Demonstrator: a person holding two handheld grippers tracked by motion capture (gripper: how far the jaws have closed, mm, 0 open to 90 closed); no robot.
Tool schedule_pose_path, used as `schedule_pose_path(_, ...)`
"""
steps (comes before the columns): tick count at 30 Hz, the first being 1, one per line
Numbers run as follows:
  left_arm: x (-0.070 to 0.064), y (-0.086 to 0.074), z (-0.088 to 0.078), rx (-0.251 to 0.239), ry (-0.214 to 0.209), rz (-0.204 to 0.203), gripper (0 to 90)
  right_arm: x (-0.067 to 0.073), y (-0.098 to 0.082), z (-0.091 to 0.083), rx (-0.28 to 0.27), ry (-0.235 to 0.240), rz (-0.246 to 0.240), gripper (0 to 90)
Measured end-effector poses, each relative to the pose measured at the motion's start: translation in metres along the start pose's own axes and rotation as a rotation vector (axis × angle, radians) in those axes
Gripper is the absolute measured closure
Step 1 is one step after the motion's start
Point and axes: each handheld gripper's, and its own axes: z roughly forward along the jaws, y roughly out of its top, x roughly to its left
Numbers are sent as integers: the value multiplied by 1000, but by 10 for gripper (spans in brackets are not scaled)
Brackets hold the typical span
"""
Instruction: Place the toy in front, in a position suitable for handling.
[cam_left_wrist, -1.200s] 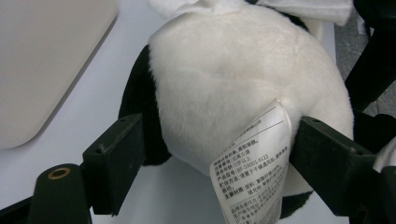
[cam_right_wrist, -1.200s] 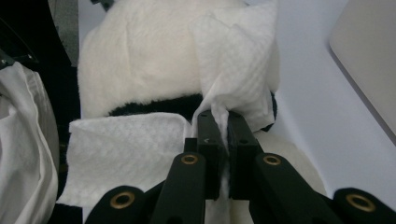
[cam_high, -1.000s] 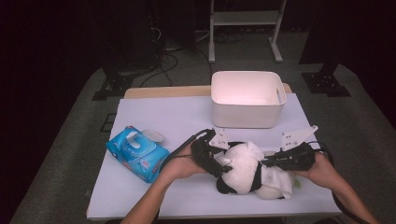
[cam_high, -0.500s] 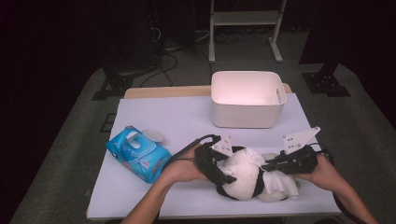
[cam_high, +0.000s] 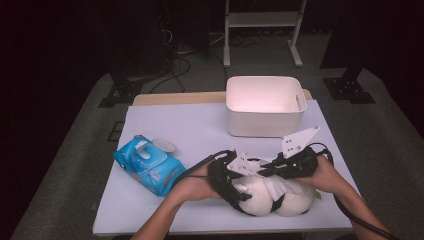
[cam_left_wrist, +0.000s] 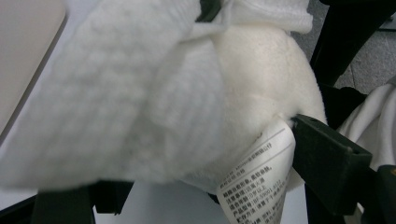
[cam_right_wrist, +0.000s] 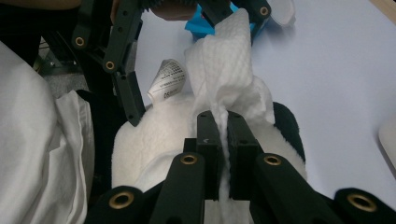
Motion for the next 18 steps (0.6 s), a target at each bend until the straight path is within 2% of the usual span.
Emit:
schedule_pose_path(5, 0, 3, 1, 3, 1, 6, 211, -2, -17, -14, 13, -44, 35, 850)
schedule_pose_path(9, 2, 4, 0, 9, -6, 7, 210, -8, -40, -28, 62, -93, 96, 848)
schedule_pose_path(10, 2, 4, -1, 0, -8, 1, 210, -10, -47, -30, 74, -105, 112, 848)
schedule_pose_path(12, 4, 6, -5, -37, -18, -14, 210, -11, -57, -34, 41, -101, 153, 848)
schedule_pose_path(15, 10, 12, -12, -96, -35, -48, 214, -8, -60, -33, 22, -100, 154, 848)
schedule_pose_path(18, 12, 21, -12, -71, -34, -37, 211, -2, -56, -26, 23, -86, 130, 848)
